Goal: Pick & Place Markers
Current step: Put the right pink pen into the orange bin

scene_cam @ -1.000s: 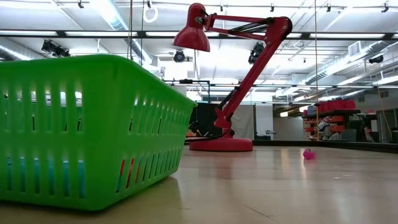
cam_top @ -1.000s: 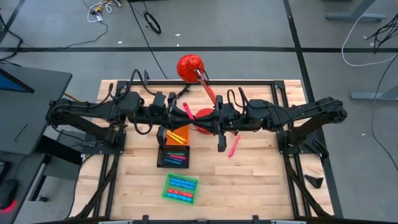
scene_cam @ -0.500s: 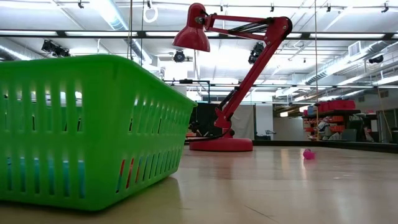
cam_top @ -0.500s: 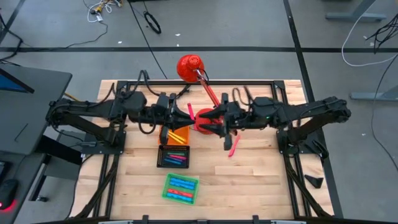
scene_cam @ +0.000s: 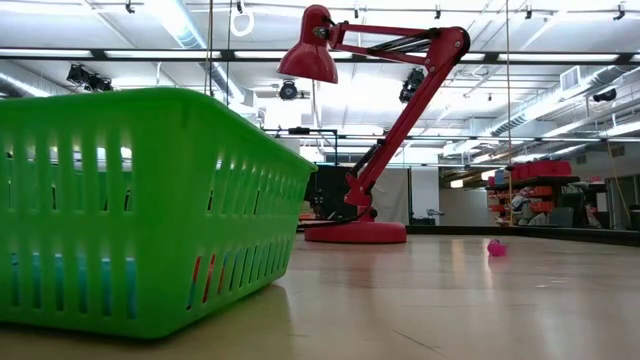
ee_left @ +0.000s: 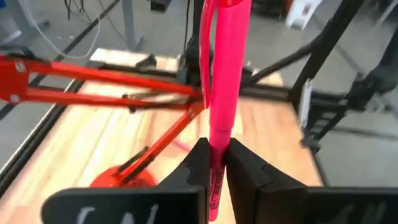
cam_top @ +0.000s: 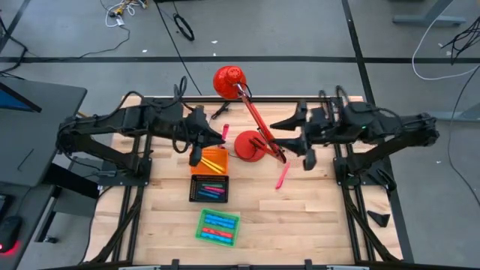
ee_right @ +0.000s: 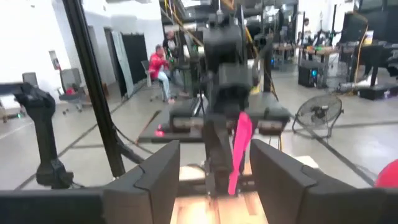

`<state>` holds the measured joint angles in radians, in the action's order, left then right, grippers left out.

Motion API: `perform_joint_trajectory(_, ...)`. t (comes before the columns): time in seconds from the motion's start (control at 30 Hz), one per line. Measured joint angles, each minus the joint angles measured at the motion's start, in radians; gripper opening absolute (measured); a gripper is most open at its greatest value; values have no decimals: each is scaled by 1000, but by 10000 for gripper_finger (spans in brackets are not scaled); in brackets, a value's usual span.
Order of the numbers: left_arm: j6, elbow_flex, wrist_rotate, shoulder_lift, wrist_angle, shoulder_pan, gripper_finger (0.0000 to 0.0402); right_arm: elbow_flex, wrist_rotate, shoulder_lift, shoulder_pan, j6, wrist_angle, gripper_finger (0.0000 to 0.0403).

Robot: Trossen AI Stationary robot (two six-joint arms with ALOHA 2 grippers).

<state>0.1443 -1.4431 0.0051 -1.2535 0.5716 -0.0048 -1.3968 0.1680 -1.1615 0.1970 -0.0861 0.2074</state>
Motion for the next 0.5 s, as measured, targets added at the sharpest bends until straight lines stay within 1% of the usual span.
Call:
perform_joint_trajectory(0.1,-50,-23,1,-14,77,8,32,0,0,27,-3,15,1,190)
perform_joint_trajectory(0.17,-80,-55,1,-27,100,9,32,0,0,37,-4,17,5,189)
perform_joint_trajectory(0.27,-127,-101,2,-64,190,9,32,0,0,50,-4,17,9,189)
perform_joint_trajectory(0.33,-155,-145,2,-104,281,14,32,0,0,52,-4,17,11,189)
perform_joint_trajectory(0.5,-236,-299,-7,-224,555,44,32,0,0,51,-4,18,34,189)
